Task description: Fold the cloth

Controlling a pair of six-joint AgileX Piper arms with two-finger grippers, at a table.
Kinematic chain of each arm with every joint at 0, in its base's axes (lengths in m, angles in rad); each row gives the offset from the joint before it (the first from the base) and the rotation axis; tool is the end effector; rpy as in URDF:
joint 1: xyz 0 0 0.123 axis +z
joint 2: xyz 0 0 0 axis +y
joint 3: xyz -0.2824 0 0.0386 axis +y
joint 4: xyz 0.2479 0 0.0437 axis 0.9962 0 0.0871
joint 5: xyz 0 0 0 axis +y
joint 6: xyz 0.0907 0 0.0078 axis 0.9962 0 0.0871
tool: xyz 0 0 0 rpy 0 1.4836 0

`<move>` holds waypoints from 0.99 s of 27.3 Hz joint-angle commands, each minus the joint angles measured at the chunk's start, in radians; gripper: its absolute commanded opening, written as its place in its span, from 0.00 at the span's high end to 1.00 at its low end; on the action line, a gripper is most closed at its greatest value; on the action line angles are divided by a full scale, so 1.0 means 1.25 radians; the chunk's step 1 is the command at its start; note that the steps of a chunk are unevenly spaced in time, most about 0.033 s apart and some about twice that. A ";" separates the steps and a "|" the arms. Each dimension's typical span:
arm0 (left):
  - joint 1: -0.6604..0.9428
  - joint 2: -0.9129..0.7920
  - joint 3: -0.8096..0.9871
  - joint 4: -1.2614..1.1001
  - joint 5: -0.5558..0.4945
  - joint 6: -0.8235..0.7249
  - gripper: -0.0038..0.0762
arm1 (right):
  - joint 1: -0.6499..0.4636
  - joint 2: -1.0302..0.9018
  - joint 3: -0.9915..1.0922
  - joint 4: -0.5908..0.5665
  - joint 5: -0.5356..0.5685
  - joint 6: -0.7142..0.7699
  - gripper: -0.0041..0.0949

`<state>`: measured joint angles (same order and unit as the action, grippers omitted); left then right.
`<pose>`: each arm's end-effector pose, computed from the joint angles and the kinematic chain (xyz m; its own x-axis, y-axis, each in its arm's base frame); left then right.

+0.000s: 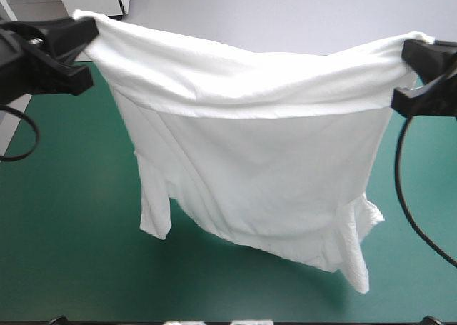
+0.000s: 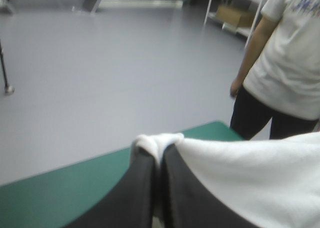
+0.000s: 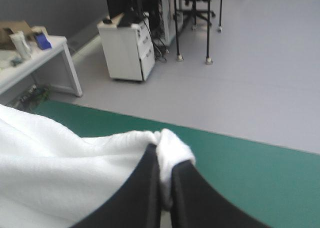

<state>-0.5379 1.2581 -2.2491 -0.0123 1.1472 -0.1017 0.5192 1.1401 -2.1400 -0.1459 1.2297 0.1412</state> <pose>0.1196 -0.0726 0.6285 -0.1145 -0.0558 -0.9919 0.5126 0.8519 -0.1071 0.0962 0.0406 0.6153 -0.1543 0.0167 -0.9879 -0.3610 0.9298 0.0721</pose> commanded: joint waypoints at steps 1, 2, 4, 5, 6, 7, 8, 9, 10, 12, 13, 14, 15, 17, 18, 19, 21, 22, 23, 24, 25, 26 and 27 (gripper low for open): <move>-0.005 -0.013 -0.098 -0.096 -0.135 0.042 0.96 | 0.001 0.018 -0.130 0.035 -0.062 -0.028 0.97; -0.005 -0.013 -0.111 -0.112 -0.148 0.042 0.96 | 0.001 0.024 -0.155 0.045 -0.065 -0.033 0.97; -0.005 -0.013 -0.132 -0.119 -0.166 0.048 0.96 | 0.001 0.033 -0.207 0.066 -0.079 -0.044 0.97; -0.005 -0.013 -0.134 -0.119 -0.172 0.060 0.96 | 0.001 0.039 -0.216 0.064 -0.083 -0.044 0.97; -0.005 -0.013 -0.134 -0.118 -0.173 0.065 0.96 | 0.001 0.040 -0.220 0.061 -0.083 -0.044 0.97; -0.005 -0.011 -0.134 -0.109 -0.173 0.070 0.96 | 0.001 0.045 -0.220 0.059 -0.083 -0.044 0.97; -0.005 -0.004 -0.134 -0.103 -0.173 0.073 0.96 | 0.001 0.049 -0.220 0.058 -0.082 -0.042 0.97; -0.005 0.005 -0.134 -0.093 -0.173 0.073 0.96 | 0.001 0.058 -0.220 0.056 -0.082 -0.040 0.97; -0.005 0.015 -0.134 -0.078 -0.173 0.073 0.96 | 0.001 0.068 -0.220 0.047 -0.082 -0.040 0.97; -0.005 0.043 -0.134 -0.042 -0.173 0.071 0.96 | 0.001 0.098 -0.220 0.022 -0.080 -0.040 0.97; -0.005 0.063 -0.134 -0.017 -0.173 0.059 0.96 | 0.001 0.115 -0.220 0.006 -0.080 -0.040 0.97; -0.005 0.084 -0.134 0.020 -0.175 0.038 0.96 | 0.001 0.132 -0.220 -0.013 -0.080 -0.040 0.97; -0.005 0.103 -0.134 0.054 -0.175 0.015 0.96 | 0.001 0.154 -0.220 -0.034 -0.082 -0.040 0.97; -0.005 0.149 -0.134 0.144 -0.182 -0.004 0.96 | 0.001 0.203 -0.220 -0.088 -0.097 -0.031 0.97; -0.005 0.172 -0.134 0.182 -0.192 -0.004 0.96 | 0.001 0.228 -0.220 -0.121 -0.112 -0.021 0.97; -0.005 0.194 -0.134 0.210 -0.203 -0.009 0.96 | 0.001 0.249 -0.220 -0.154 -0.132 -0.008 0.97; -0.005 0.237 -0.134 0.249 -0.253 -0.008 0.96 | 0.001 0.300 -0.220 -0.240 -0.185 0.033 0.97; -0.005 0.251 -0.134 0.262 -0.269 -0.008 0.96 | 0.001 0.319 -0.220 -0.268 -0.208 0.046 0.97; -0.005 0.272 -0.134 0.283 -0.306 -0.012 0.96 | -0.005 0.342 -0.220 -0.295 -0.240 0.058 0.97; -0.005 0.284 -0.134 0.301 -0.333 -0.023 0.96 | -0.015 0.362 -0.220 -0.307 -0.276 0.067 0.97; -0.003 0.295 -0.134 0.322 -0.366 -0.046 0.96 | -0.023 0.380 -0.220 -0.307 -0.308 0.068 0.97; 0.005 0.306 -0.134 0.342 -0.400 -0.070 0.96 | -0.033 0.396 -0.220 -0.307 -0.351 0.068 0.97; 0.015 0.314 -0.135 0.351 -0.435 -0.090 0.96 | -0.044 0.409 -0.220 -0.307 -0.391 0.074 0.97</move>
<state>-0.5356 1.6723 -2.3947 0.3519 0.8120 -0.1458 0.4954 1.6512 -2.3956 -0.4689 0.9515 0.2145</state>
